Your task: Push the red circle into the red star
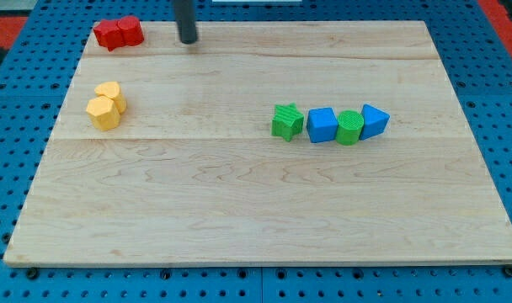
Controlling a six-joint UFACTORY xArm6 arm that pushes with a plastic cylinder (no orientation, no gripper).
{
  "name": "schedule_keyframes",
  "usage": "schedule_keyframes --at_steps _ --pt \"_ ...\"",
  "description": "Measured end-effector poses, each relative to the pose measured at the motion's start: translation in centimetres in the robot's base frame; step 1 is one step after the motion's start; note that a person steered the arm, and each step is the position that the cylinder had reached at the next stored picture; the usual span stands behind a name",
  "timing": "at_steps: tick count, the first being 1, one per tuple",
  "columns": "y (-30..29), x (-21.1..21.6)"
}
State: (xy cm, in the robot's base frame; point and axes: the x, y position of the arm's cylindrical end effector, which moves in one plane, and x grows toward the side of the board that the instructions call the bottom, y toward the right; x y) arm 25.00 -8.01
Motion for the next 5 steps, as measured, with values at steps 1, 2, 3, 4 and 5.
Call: schedule_keyframes --at_steps 1,2,3,4,5 --pt "3.0 4.5" --pt "3.1 9.1" --pt "2.3 13.6" --pt "3.6 19.5" --pt "8.7 24.7"
